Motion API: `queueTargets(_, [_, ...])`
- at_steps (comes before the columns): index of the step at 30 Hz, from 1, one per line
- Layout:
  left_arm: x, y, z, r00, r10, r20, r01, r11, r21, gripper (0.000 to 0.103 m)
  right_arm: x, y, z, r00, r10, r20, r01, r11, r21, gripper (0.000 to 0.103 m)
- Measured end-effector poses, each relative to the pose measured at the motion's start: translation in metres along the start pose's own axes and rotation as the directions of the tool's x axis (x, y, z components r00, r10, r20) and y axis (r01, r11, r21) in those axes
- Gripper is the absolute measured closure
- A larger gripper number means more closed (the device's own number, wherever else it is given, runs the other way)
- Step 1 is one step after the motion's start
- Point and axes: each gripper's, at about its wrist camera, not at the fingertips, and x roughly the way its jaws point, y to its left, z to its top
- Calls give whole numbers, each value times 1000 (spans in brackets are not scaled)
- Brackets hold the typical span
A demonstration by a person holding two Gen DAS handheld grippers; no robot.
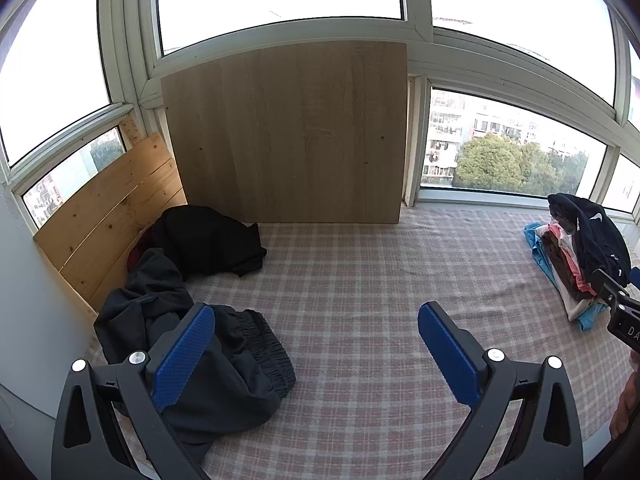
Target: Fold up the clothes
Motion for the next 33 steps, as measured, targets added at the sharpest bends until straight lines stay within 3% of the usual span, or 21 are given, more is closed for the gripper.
queueTargets(33, [4,-2,-2,1000,16,-2,-16,999,29,0,-1,-9,-2,998,-59,-13,60,998,21,0])
